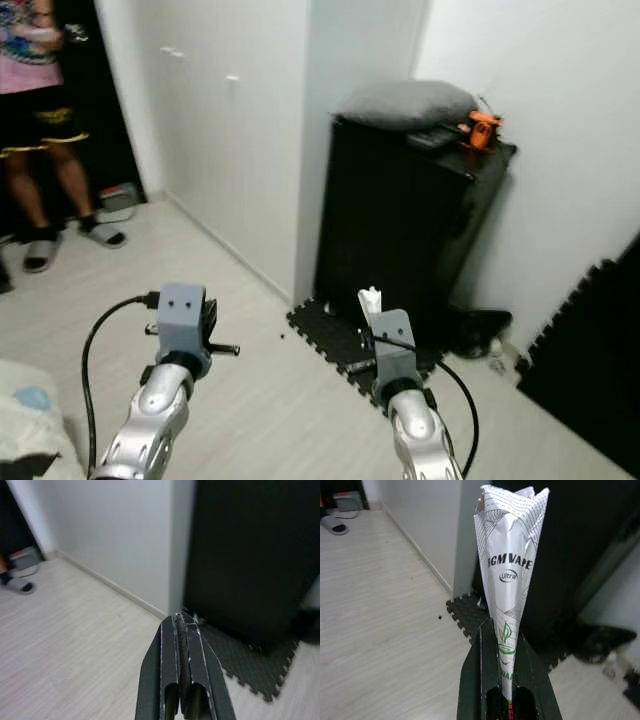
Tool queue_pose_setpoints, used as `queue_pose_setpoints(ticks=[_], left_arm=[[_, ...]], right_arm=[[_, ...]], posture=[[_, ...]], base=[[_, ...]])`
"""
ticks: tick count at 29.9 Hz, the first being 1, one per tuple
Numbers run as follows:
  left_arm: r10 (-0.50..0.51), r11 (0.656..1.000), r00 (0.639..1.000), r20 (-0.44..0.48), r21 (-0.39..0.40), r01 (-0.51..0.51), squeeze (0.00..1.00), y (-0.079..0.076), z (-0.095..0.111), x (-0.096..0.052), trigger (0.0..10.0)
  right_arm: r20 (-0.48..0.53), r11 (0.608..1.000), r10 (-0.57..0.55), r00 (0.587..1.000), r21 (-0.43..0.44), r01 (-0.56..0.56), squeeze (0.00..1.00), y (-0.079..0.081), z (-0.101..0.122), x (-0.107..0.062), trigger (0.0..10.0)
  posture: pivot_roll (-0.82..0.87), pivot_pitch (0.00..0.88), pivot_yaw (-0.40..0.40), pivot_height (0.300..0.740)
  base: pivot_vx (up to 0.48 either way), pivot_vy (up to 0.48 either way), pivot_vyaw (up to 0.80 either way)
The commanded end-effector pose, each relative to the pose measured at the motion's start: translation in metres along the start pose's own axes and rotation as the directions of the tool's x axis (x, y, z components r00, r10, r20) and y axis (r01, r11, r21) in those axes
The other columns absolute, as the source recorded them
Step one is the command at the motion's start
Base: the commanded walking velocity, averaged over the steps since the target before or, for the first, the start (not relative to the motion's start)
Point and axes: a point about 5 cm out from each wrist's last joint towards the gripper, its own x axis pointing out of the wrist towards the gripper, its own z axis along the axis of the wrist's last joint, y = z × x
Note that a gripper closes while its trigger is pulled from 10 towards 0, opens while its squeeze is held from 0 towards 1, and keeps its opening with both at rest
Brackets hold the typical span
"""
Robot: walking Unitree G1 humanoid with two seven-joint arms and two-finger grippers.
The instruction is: Clean up the room
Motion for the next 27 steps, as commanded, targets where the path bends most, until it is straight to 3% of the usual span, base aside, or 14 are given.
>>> queue_pose_setpoints(ticks=[1,9,27], left_arm=[[-0.018,1.000,1.000,-0.007,0.004,0.018,0.00,-0.006,-0.003,-0.001,10.0],[-0.028,0.999,1.000,-0.013,0.026,0.029,0.00,-0.006,-0.004,-0.001,10.0],[0.009,0.998,0.998,-0.062,0.058,-0.005,0.00,0.004,-0.015,-0.008,10.0]], right_arm=[[-0.016,1.000,-0.019,1.000,0.007,0.019,0.00,-0.003,-0.005,-0.001,10.0],[-0.034,0.999,-0.003,0.999,0.045,0.004,0.00,0.014,-0.012,-0.006,10.0],[-0.055,0.998,-0.033,0.998,0.052,0.036,0.00,0.009,-0.015,-0.005,10.0]], posture=[[0.04,0.029,-0.023,0.740],[0.03,0.036,-0.010,0.740],[0.03,0.043,-0.015,0.740]], base=[[0.000,0.000,-0.80],[0.000,0.000,-0.80],[0.000,0.000,-0.80]])
